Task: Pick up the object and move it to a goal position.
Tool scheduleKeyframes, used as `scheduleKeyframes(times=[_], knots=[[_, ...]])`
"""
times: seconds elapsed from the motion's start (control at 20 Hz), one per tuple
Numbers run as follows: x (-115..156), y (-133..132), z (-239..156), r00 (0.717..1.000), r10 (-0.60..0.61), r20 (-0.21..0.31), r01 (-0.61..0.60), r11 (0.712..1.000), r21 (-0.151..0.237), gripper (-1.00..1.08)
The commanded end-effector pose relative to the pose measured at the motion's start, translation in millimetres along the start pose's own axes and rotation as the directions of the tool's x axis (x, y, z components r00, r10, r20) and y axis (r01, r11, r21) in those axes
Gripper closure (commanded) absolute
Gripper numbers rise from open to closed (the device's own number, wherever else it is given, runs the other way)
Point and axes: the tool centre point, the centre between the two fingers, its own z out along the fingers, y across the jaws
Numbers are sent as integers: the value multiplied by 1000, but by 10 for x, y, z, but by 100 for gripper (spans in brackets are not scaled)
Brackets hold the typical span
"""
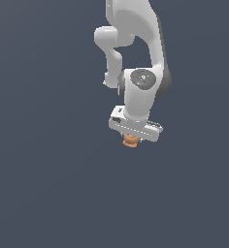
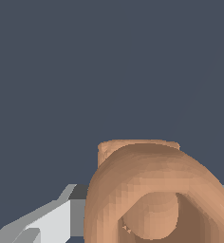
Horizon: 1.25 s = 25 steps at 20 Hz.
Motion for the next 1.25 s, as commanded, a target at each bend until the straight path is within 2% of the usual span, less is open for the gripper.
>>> scheduleKeyframes(times=[0.0, 0.65, 0.9, 1.2], knots=[[-156, -156, -239, 1000, 0, -1, 0, 1000, -1, 108], [-822, -883, -1327, 1000, 0, -1, 0, 1000, -1, 108], [-944, -1036, -1542, 1000, 0, -1, 0, 1000, -1, 108], [-970, -1093, -1608, 1000, 0, 0, 0, 1000, 0, 108]])
